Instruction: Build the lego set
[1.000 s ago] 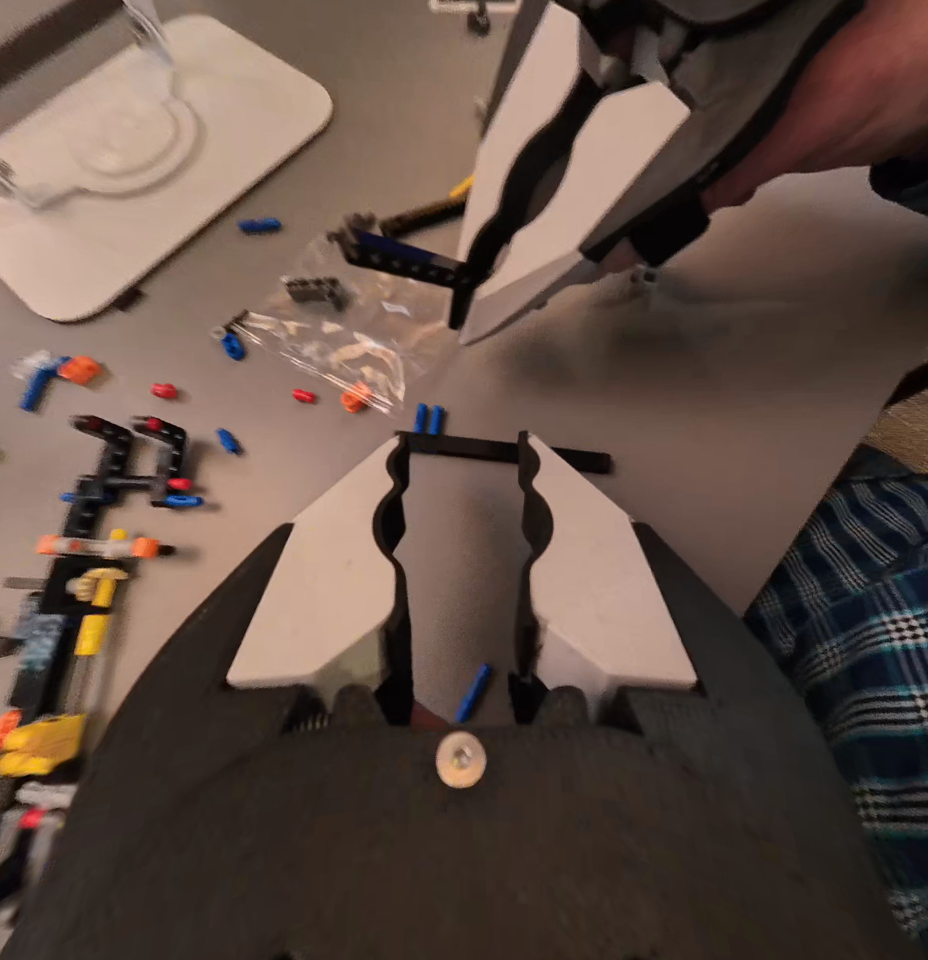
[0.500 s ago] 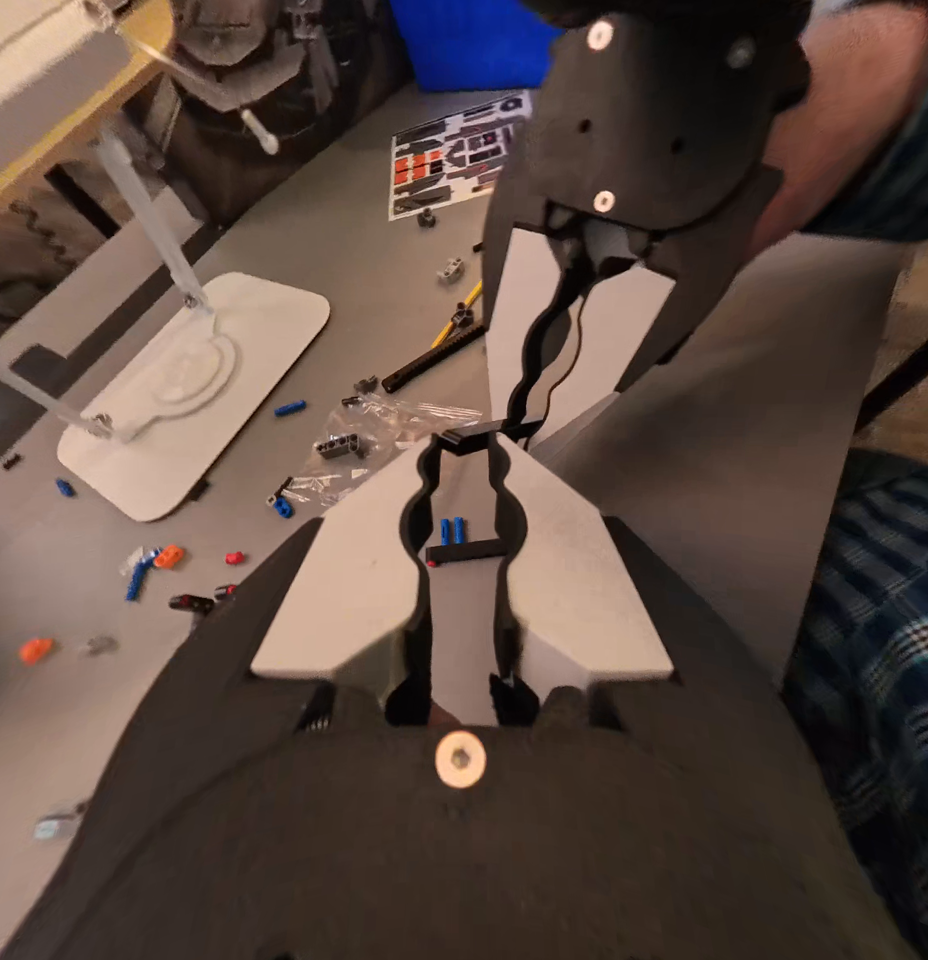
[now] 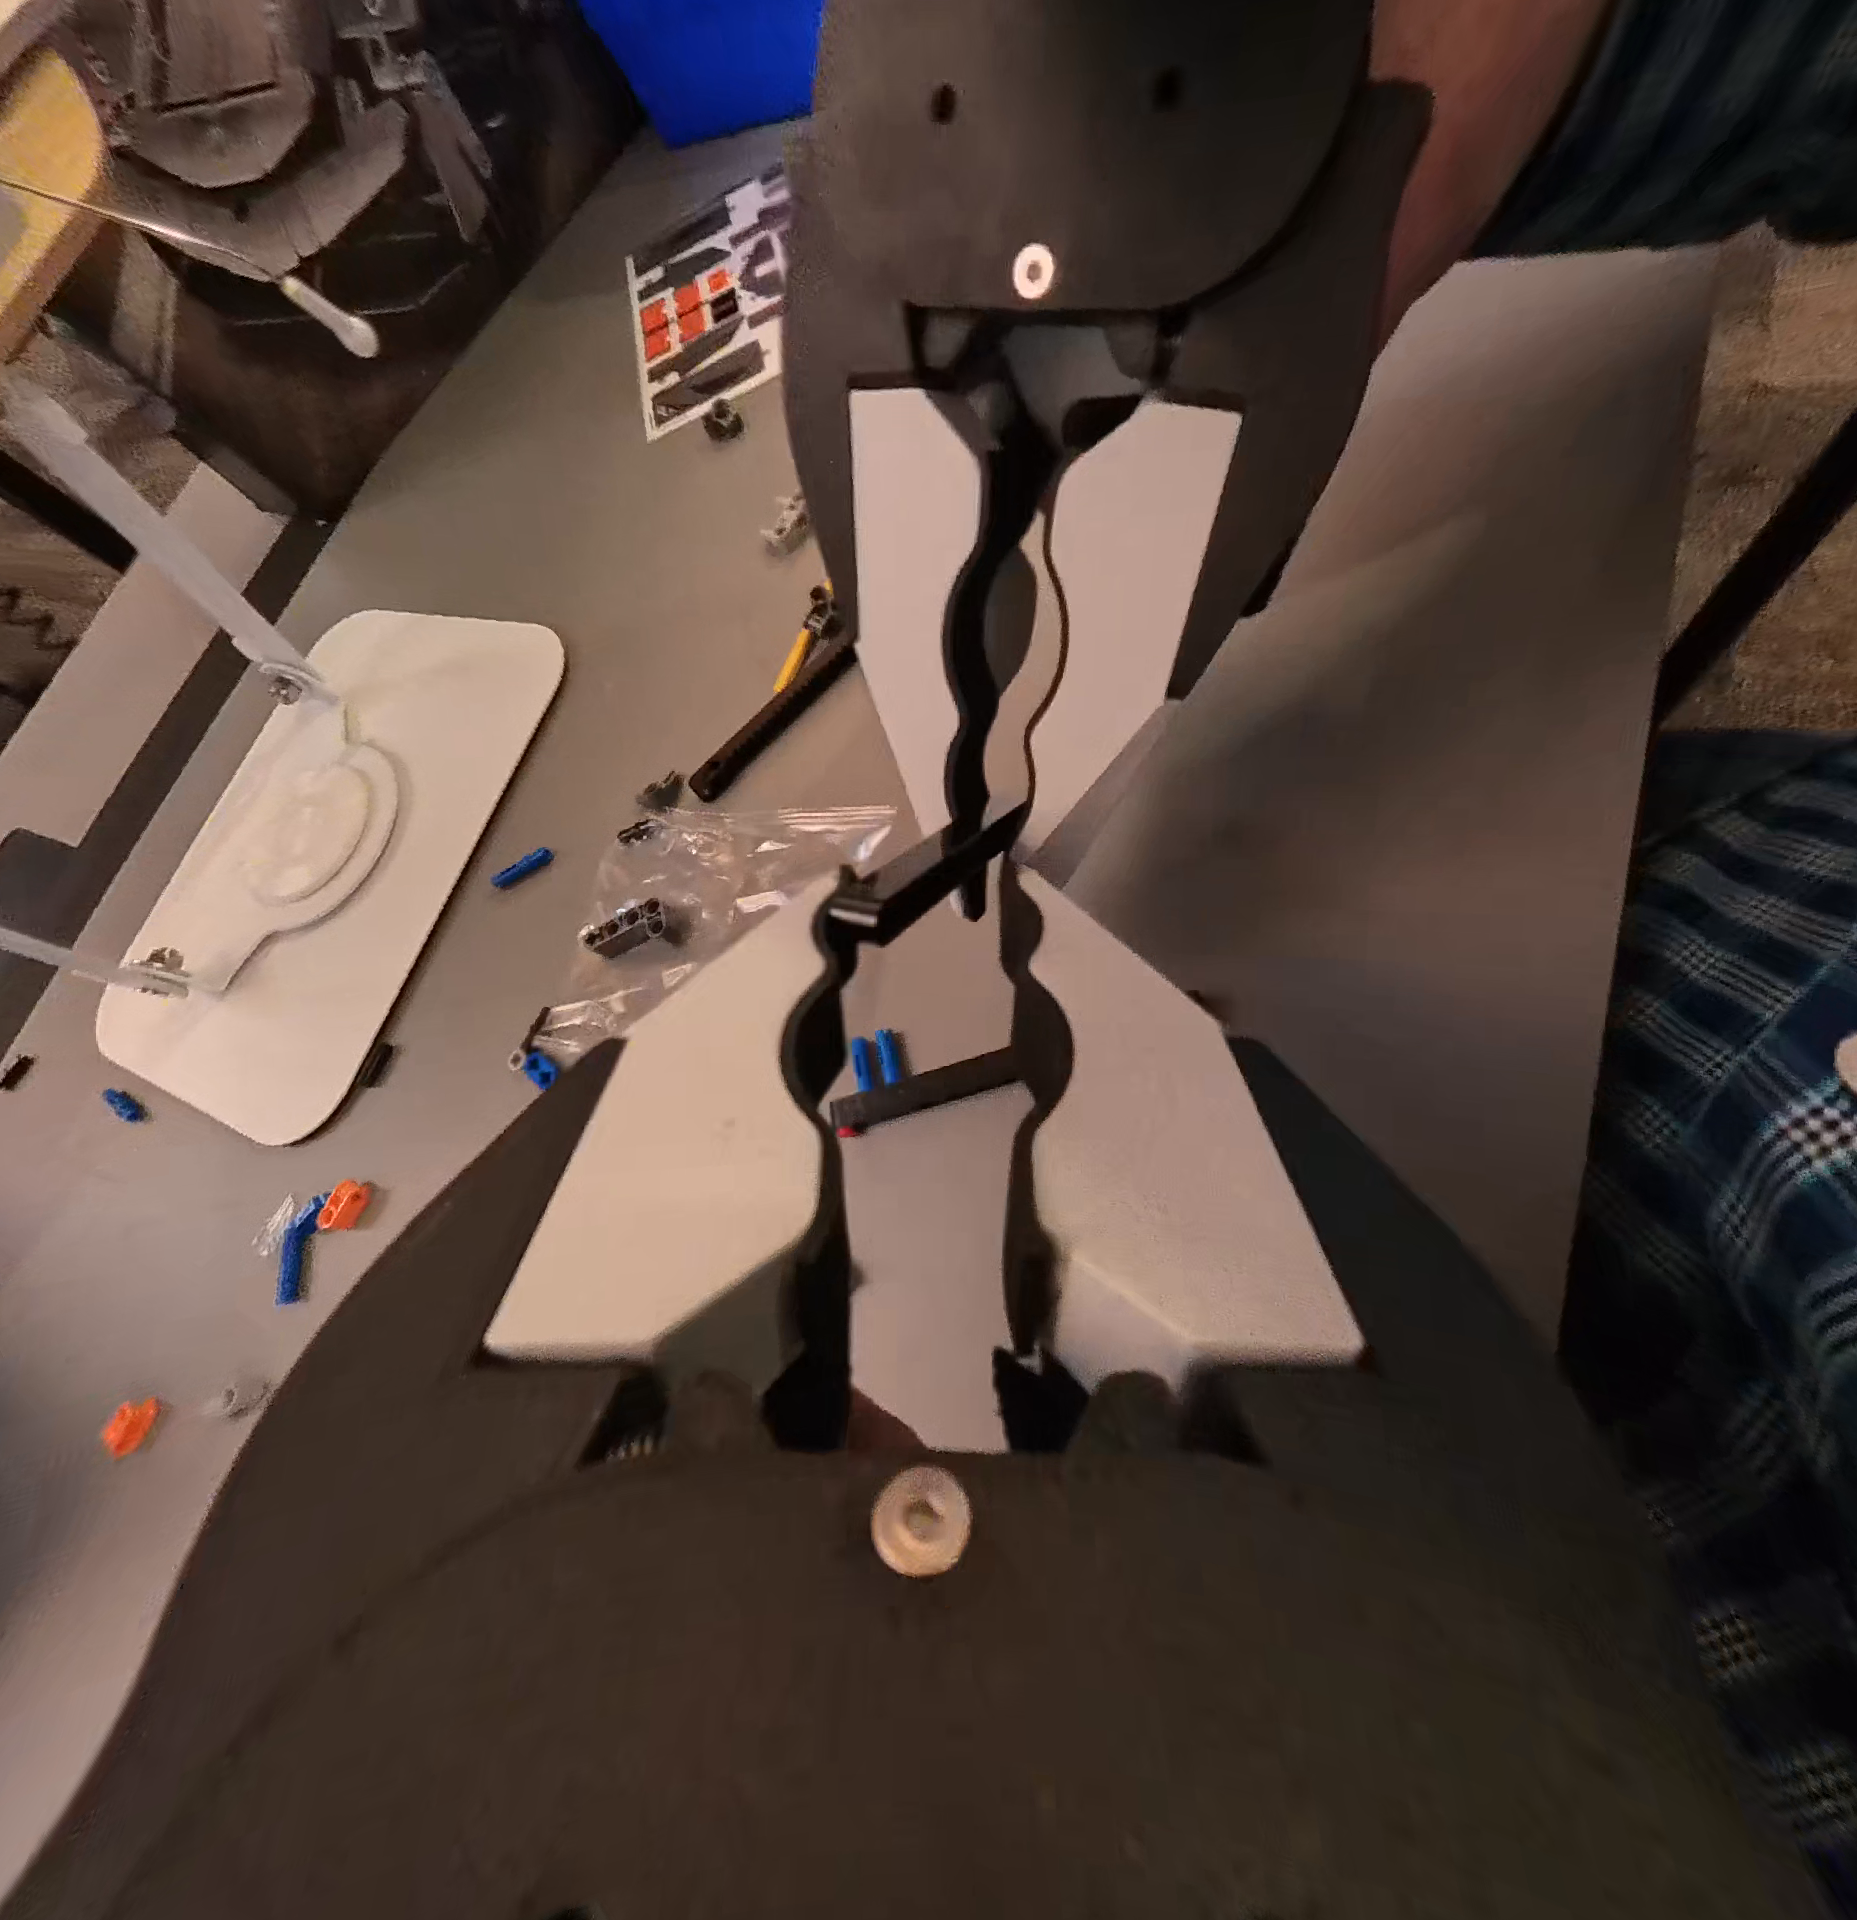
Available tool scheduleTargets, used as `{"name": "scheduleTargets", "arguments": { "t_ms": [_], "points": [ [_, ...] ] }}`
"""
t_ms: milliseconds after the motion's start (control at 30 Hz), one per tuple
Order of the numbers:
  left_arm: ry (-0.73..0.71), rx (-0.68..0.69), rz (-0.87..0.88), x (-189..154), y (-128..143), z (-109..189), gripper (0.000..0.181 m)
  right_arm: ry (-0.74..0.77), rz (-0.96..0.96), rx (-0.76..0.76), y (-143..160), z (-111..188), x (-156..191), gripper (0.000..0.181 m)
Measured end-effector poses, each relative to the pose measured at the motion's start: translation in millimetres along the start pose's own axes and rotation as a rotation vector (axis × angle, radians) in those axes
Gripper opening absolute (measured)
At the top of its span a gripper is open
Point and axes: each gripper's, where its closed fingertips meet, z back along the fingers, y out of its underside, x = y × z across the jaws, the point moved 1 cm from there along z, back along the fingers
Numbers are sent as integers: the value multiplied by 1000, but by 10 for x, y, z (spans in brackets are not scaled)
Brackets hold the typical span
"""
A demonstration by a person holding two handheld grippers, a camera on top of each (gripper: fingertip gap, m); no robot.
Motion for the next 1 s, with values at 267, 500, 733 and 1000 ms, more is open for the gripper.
{"name": "scheduleTargets", "arguments": {
  "t_ms": [267,500,733,1000],
  "points": [
    [65,-19,19,-103,-28,-10,6,11,5,-12,3,30,-24,10],
    [102,-39,45,-78,-54,34,5,31,12,-73,-41,92,-54,18],
    [169,-115,93,-72,-136,118,5,21,15,-154,-66,214,-1,9],
    [276,-165,138,-99,-184,205,5,-38,-54,-260,-153,311,89,14]
  ]
}}
